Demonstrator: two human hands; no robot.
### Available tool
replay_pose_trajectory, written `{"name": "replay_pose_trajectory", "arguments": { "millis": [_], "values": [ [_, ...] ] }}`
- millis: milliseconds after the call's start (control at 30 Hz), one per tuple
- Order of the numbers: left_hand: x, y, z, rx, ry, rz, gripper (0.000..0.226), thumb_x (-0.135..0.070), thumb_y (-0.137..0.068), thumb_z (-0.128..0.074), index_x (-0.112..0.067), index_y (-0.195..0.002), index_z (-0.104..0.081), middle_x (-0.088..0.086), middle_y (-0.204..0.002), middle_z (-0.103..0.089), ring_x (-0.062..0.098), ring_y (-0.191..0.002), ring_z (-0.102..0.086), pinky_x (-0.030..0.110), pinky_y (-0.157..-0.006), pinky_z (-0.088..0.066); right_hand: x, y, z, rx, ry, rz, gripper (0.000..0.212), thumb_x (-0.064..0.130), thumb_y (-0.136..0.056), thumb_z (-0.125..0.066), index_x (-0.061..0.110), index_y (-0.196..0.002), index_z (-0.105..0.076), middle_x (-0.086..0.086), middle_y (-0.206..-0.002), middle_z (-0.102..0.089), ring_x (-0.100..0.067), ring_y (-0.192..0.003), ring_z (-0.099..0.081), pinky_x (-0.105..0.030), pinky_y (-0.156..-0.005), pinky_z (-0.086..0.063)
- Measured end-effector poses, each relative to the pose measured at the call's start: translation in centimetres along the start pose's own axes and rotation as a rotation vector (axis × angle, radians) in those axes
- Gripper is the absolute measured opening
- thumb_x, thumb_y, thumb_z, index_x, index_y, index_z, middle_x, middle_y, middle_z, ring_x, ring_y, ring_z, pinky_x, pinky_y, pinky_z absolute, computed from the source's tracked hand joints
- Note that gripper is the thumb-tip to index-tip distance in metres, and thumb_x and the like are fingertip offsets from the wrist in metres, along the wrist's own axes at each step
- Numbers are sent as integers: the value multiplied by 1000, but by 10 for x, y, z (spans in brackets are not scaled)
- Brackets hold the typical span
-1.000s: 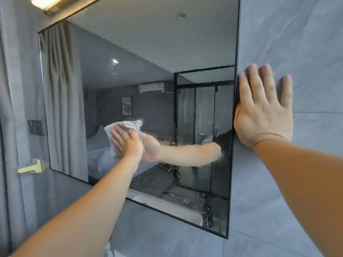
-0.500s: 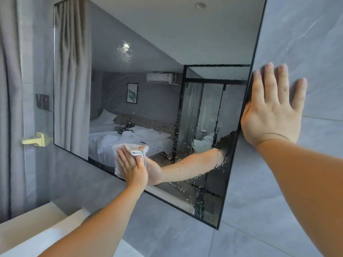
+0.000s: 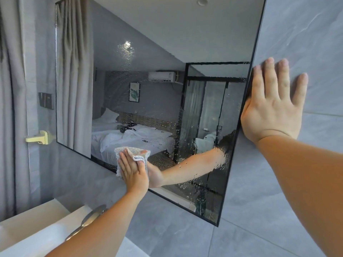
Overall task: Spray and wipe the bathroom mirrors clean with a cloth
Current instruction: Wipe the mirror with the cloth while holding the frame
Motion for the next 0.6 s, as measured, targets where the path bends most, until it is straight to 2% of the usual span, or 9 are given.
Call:
{"name": "replay_pose_trajectory", "arguments": {
  "millis": [167,267,367,433,500,600],
  "values": [
    [2,5,-1,1,2,2,69,-53,-92,-14,-36,-147,24,-3,-169,22,15,-156,18,30,-119,19,-1,1,-1,-8,-8,8,66,20,-99,-25,10,-164,-20,-10,-173,-15,-33,-160,-5,-62,-127,0],
    [1,5,-3,3,1,20,73,-52,-92,-14,-30,-152,22,0,-169,21,17,-156,18,30,-118,20,-1,1,-1,-9,-9,5,65,21,-100,-25,10,-164,-20,-10,-173,-15,-33,-160,-5,-63,-127,-1],
    [-16,4,-4,2,37,63,78,-53,-92,-11,-25,-158,18,4,-169,22,19,-156,22,37,-121,19,-1,1,-2,-10,-11,5,66,20,-99,-26,10,-164,-20,-10,-173,-15,-33,-160,-6,-63,-126,-1],
    [-43,2,-7,-4,-10,-13,75,-56,-95,-6,-26,-158,21,3,-167,28,20,-154,25,43,-123,19,-1,1,-2,-10,-5,3,66,19,-99,-26,10,-164,-20,-10,-173,-15,-33,-160,-5,-63,-126,-1],
    [-85,-5,-12,-20,-82,-162,69,-58,-100,-1,-29,-154,29,0,-163,35,19,-152,30,48,-125,17,-1,1,-2,-6,2,0,66,19,-99,-27,11,-164,-19,-10,-173,-14,-32,-160,-5,-62,-127,-1],
    [-163,-21,-17,-57,-116,-352,64,-57,-104,-2,-33,-148,37,0,-164,35,20,-152,32,52,-124,16,-1,0,-1,4,10,-2,66,17,-100,-28,11,-165,-17,-9,-173,-13,-32,-160,-4,-62,-127,0]
  ]
}}
Point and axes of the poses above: each hand's wrist, its own y-axis away from the middle knuckle, its own z-axis out of the back of the hand, x = y × z, the point moved 1 cm from there along -y, towards the middle knuckle
